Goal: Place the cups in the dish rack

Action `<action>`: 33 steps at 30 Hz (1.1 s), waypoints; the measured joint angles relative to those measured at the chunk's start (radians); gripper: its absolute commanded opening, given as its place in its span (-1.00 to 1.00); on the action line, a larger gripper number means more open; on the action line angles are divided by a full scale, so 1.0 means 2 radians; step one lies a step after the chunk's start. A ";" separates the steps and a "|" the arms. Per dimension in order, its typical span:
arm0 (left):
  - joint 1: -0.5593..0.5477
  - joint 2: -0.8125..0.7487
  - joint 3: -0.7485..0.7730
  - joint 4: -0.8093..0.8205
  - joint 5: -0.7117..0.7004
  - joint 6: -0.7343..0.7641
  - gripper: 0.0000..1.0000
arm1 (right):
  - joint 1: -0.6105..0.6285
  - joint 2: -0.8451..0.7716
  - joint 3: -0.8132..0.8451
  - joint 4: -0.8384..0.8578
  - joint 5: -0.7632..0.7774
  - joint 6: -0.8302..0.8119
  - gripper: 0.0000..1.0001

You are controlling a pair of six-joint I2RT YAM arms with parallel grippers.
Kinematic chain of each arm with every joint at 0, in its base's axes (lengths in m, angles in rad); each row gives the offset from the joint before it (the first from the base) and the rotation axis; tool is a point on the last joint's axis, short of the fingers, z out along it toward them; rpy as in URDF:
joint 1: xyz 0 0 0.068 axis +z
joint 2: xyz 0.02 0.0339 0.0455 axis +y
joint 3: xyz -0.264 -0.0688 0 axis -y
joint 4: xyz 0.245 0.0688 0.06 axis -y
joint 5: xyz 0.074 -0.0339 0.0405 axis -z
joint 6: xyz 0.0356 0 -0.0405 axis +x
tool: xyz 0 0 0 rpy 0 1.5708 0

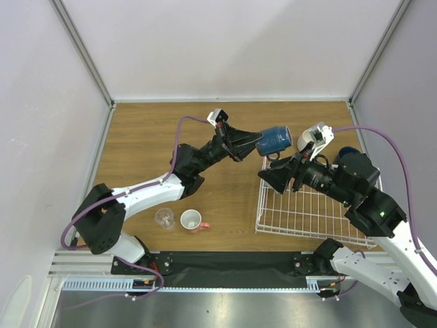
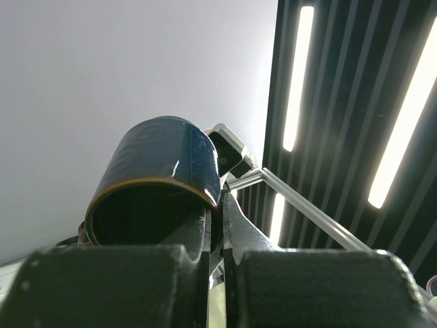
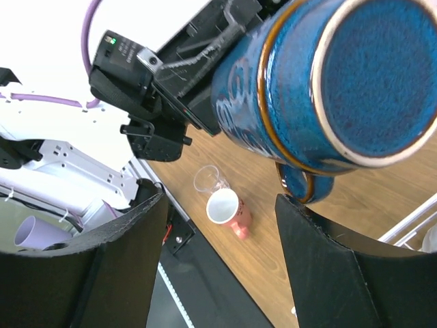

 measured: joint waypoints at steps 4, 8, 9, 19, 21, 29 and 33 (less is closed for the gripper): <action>0.002 -0.002 0.000 -0.001 0.001 0.000 -1.00 | -0.004 0.005 0.000 -0.013 0.000 0.000 0.41; 0.002 -0.007 0.000 -0.001 0.008 0.000 -0.99 | -0.010 0.009 0.000 -0.026 0.000 -0.002 0.43; 0.002 -0.009 0.000 -0.001 0.009 0.000 -0.99 | -0.012 0.010 0.000 -0.028 0.000 -0.002 0.43; -0.004 -0.029 0.000 -0.001 0.023 0.000 -0.99 | -0.038 0.015 0.002 -0.031 -0.030 -0.013 0.34; -0.012 -0.029 0.000 -0.001 0.023 0.000 -0.99 | -0.040 0.017 0.004 -0.019 -0.041 -0.013 0.24; -0.023 -0.029 -0.004 0.001 0.012 -0.002 -0.99 | -0.051 0.006 0.001 0.034 -0.068 0.006 -0.03; -0.024 -0.030 -0.005 0.008 0.000 -0.014 -0.99 | -0.058 0.004 -0.012 0.054 -0.084 0.020 -0.70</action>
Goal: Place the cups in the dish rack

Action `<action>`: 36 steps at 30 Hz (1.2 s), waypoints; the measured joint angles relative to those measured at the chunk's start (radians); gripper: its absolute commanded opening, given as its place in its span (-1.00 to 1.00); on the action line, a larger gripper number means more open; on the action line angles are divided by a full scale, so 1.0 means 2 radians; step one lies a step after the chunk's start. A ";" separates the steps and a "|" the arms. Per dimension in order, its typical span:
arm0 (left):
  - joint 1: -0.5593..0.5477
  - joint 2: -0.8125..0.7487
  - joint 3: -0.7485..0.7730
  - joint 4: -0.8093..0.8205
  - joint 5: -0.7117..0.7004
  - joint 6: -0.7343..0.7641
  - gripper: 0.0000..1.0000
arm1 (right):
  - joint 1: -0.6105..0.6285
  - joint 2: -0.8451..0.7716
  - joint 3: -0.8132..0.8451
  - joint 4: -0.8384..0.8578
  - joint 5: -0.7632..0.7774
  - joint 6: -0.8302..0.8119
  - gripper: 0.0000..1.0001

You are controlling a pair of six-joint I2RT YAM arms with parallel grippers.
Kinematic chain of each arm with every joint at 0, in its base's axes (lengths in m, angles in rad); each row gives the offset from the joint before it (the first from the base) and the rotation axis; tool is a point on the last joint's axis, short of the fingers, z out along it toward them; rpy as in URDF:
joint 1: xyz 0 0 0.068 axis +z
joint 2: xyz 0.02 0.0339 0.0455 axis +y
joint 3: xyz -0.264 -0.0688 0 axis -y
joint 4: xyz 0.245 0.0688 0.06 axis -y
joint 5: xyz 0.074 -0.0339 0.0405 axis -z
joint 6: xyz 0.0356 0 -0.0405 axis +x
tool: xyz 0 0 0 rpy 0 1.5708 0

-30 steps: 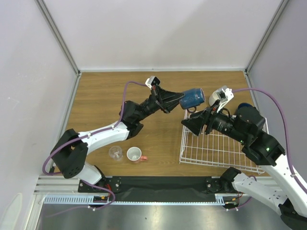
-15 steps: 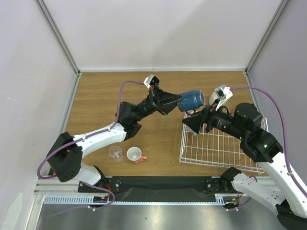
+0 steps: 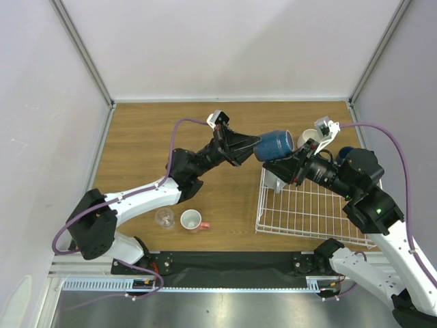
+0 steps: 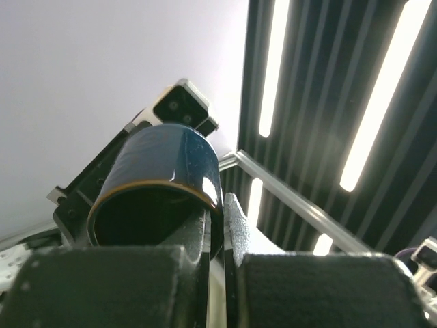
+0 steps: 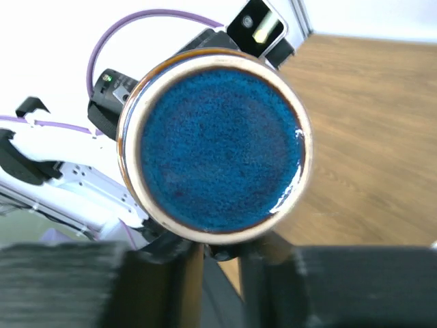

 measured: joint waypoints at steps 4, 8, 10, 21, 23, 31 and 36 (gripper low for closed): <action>0.000 -0.003 -0.001 0.002 -0.013 -0.023 -0.99 | -0.004 0.002 -0.002 0.017 -0.016 0.000 -1.00; 0.000 -0.005 -0.004 0.005 -0.015 -0.023 -0.08 | -0.005 0.004 -0.002 0.020 -0.019 0.005 -1.00; -0.002 -0.005 -0.011 0.007 -0.011 -0.015 0.39 | -0.005 0.006 -0.002 0.017 -0.015 0.015 -1.00; 0.043 -0.103 -0.113 -0.085 0.019 0.004 0.99 | -0.008 0.003 -0.002 -0.102 0.077 0.038 -1.00; 0.065 -0.152 -0.107 -0.198 0.049 0.033 0.99 | -0.011 0.005 -0.002 -0.138 0.128 0.039 -1.00; 0.137 -0.184 0.093 -0.688 0.067 0.286 0.99 | -0.043 0.047 -0.001 -0.280 0.288 0.069 -1.00; 0.137 -0.149 0.174 -0.858 0.027 0.399 0.99 | -0.064 0.059 -0.004 -0.316 0.334 0.070 -1.00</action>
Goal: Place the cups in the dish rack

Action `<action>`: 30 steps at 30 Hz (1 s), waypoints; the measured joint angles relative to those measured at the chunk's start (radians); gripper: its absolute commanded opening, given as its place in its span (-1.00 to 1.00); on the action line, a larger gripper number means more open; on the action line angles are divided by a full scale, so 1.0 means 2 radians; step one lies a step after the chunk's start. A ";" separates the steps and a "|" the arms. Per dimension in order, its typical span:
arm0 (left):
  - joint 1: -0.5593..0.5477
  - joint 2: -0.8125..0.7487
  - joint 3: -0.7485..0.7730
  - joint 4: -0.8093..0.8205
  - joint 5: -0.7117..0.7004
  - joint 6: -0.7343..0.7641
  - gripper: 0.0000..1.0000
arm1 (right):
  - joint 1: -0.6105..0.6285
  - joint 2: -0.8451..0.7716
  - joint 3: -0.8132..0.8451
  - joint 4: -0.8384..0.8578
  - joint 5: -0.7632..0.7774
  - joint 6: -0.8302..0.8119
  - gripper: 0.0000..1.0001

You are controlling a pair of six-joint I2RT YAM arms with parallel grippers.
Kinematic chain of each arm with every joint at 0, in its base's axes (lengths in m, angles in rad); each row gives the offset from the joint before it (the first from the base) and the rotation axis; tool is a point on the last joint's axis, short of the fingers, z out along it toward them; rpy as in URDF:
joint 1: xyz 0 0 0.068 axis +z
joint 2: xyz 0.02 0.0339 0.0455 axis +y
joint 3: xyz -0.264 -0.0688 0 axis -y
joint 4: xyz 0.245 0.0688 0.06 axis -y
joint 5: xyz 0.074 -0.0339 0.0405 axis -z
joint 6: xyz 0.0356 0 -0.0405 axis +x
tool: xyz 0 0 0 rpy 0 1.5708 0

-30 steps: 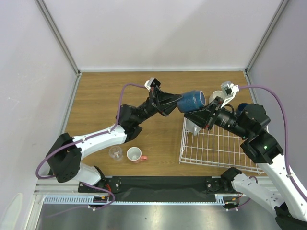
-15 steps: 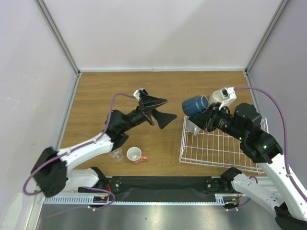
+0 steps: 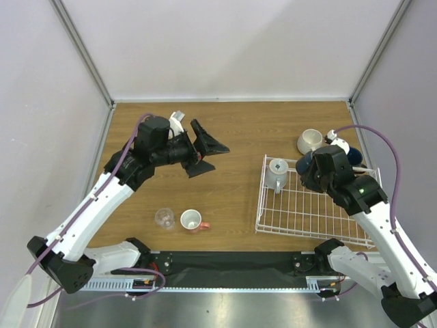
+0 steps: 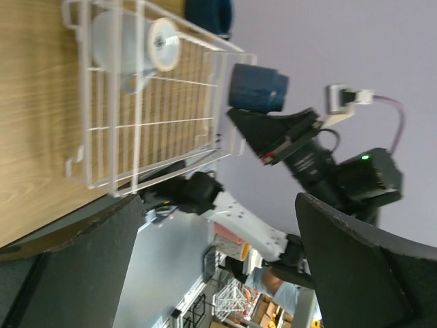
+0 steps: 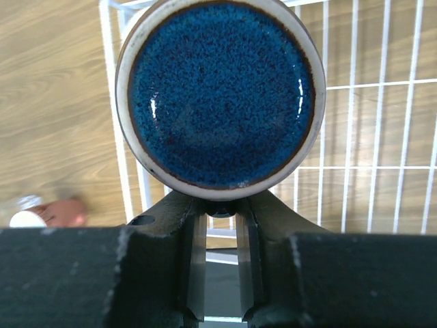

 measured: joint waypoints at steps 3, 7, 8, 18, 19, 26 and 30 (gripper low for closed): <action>0.004 -0.015 -0.015 -0.030 -0.012 0.016 0.99 | -0.002 0.012 -0.008 -0.003 0.015 -0.003 -1.00; 0.010 -0.045 -0.061 -0.030 -0.011 0.013 0.84 | -0.003 0.036 -0.035 0.005 0.020 -0.007 -1.00; 0.011 -0.047 -0.066 -0.031 -0.007 0.012 0.81 | -0.003 0.041 -0.045 0.009 0.020 -0.007 -1.00; 0.011 -0.015 -0.061 -0.035 0.010 0.014 0.60 | -0.004 0.077 -0.101 0.053 0.024 -0.028 -1.00; 0.011 -0.013 -0.061 -0.035 0.011 0.014 0.60 | -0.004 0.081 -0.104 0.059 0.024 -0.031 -1.00; 0.011 -0.008 -0.061 -0.036 0.017 0.017 0.59 | -0.006 0.115 -0.120 0.098 0.029 -0.039 -1.00; 0.012 -0.001 -0.056 -0.041 0.023 0.025 0.50 | -0.013 0.127 -0.137 0.119 0.032 -0.045 -1.00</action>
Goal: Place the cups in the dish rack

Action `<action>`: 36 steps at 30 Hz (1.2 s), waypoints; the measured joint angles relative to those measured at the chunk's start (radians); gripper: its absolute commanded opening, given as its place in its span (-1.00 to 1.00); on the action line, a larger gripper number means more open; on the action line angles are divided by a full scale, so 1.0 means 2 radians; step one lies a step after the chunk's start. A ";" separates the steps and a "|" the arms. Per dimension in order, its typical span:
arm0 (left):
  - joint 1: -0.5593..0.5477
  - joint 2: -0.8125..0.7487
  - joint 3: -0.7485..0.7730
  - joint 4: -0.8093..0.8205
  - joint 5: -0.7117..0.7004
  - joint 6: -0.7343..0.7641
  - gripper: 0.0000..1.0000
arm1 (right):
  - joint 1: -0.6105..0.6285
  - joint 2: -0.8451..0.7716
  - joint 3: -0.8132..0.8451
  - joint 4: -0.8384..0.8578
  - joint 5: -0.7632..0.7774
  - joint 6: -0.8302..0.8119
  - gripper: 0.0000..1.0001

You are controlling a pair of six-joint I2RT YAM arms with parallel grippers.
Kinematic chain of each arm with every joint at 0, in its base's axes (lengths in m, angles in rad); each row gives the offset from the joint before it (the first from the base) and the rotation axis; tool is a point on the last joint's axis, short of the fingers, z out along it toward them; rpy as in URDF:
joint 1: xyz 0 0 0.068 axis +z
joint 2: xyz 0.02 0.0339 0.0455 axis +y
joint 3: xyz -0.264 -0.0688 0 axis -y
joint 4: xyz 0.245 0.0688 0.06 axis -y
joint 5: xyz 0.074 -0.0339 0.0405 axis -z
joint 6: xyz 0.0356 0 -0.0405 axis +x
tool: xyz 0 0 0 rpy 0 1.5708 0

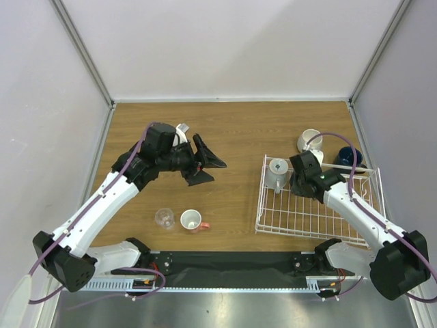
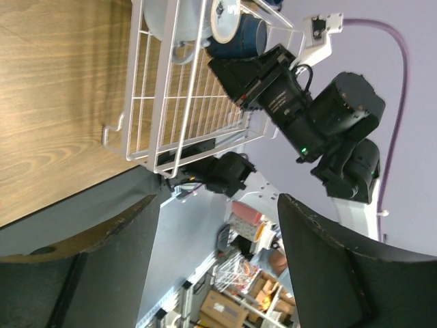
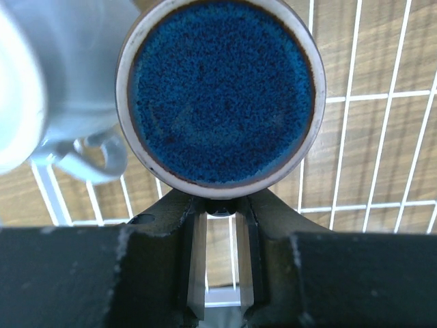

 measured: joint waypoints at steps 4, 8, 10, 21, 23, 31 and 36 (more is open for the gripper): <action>0.001 0.021 0.032 -0.041 -0.002 0.032 0.49 | -0.012 0.004 -0.022 0.029 0.000 -0.004 -1.00; 0.002 0.027 0.045 -0.064 -0.004 0.058 0.47 | -0.017 0.003 -0.048 0.055 0.001 -0.013 -1.00; 0.002 0.027 0.045 -0.071 -0.003 0.065 0.47 | -0.017 0.002 -0.056 0.062 0.001 -0.015 -1.00; 0.002 0.027 0.045 -0.073 0.000 0.071 0.46 | -0.017 0.001 -0.065 0.100 0.000 -0.028 -1.00; 0.002 0.027 0.045 -0.073 0.001 0.071 0.46 | -0.017 0.004 -0.065 0.104 0.001 -0.029 -0.98; 0.002 0.027 0.045 -0.073 0.001 0.072 0.47 | -0.017 0.020 -0.065 0.115 0.001 -0.032 -0.45; 0.003 0.027 0.044 -0.072 0.003 0.072 0.47 | -0.017 0.023 -0.065 0.115 0.001 -0.033 0.07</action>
